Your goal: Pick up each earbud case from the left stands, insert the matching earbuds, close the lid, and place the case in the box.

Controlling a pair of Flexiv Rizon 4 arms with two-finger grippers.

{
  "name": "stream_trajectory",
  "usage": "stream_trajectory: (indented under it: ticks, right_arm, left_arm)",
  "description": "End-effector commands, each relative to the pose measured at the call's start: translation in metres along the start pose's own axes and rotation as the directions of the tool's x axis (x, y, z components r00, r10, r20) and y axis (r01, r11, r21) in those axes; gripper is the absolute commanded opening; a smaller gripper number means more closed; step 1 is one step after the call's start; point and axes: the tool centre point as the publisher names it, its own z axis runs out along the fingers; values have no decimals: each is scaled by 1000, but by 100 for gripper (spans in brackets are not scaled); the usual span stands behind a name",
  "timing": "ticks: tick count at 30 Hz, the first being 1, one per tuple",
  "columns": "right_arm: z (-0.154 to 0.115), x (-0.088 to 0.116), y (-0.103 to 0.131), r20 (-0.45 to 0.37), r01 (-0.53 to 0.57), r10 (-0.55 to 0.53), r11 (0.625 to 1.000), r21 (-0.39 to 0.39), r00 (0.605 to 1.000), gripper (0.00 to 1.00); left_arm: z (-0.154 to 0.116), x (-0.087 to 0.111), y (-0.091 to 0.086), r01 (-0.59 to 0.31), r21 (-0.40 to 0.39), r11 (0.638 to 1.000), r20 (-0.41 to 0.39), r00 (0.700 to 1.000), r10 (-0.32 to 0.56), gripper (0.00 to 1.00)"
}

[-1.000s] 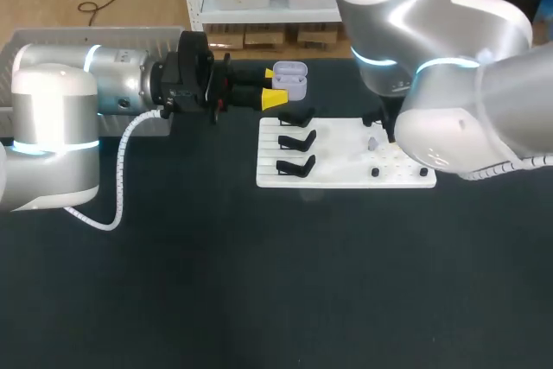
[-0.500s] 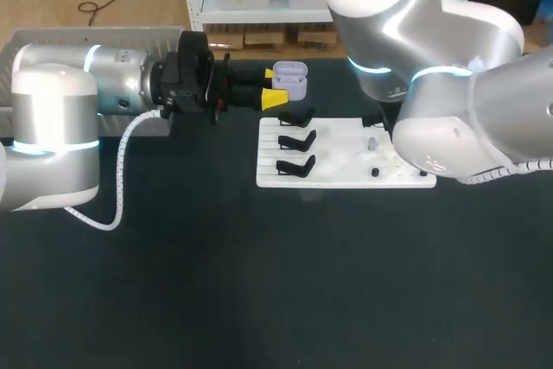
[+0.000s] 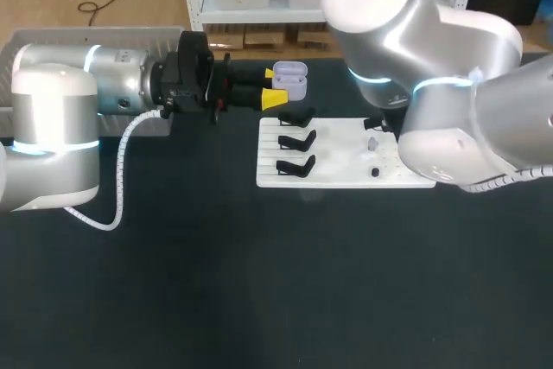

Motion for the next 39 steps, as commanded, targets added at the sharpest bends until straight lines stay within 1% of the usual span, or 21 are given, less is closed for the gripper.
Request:
stream_trajectory:
  ticks: [1,5,9,12,13,14,21,25,28,31,34,35,39]
  right_arm:
    - [1,3,-1,10,0,0,1000,2,1000,22]
    - [3,3,-2,6,4,-4,1000,8,1000,19]
    - [4,3,-2,3,7,-7,1000,11,1000,18]
    - [5,3,-3,0,9,-9,1000,11,1000,11]
    - [5,3,-3,0,9,-9,1000,11,1000,2]
    - [5,3,-3,0,9,-9,1000,11,1000,0]
    - [-7,1,-11,1,2,-2,1000,4,1000,0]
    - [-25,-1,-19,-7,-18,18,1000,-7,1000,0]
    - [-40,-2,-26,-29,-40,39,999,-33,999,0]
    - [-62,-4,-33,-57,-69,66,996,-56,996,0]
    - [-87,-7,-39,-83,-117,109,989,-93,991,0]
    - [-97,-7,-40,-91,-137,126,983,-119,988,0]
    - [-122,-8,-41,-108,-186,168,967,-176,980,0]
  left_arm:
    - [0,0,-2,-3,-7,1000,1,1000,3,0]
    - [0,0,-2,-3,-7,1000,1,1000,3,0]
    - [0,0,-2,-3,-7,1000,1,1000,3,0]
    - [0,0,-2,-3,-7,1000,1,1000,3,0]
    - [0,0,-2,-3,-7,1000,1,1000,3,0]
    - [0,0,-2,-3,-7,1000,1,1000,3,0]
    - [0,0,-2,-3,-7,1000,1,1000,3,0]
    - [0,0,-2,-3,-7,1000,1,1000,3,0]
    - [0,0,-2,-3,-7,1000,1,1000,3,0]
    - [0,0,-2,-3,-7,1000,1,1000,3,0]
    - [0,0,-2,-3,-7,1000,1,1000,3,0]
    - [0,0,-2,-3,-7,1000,1,1000,3,0]
    - [0,0,-2,-3,-7,1000,1,1000,3,0]
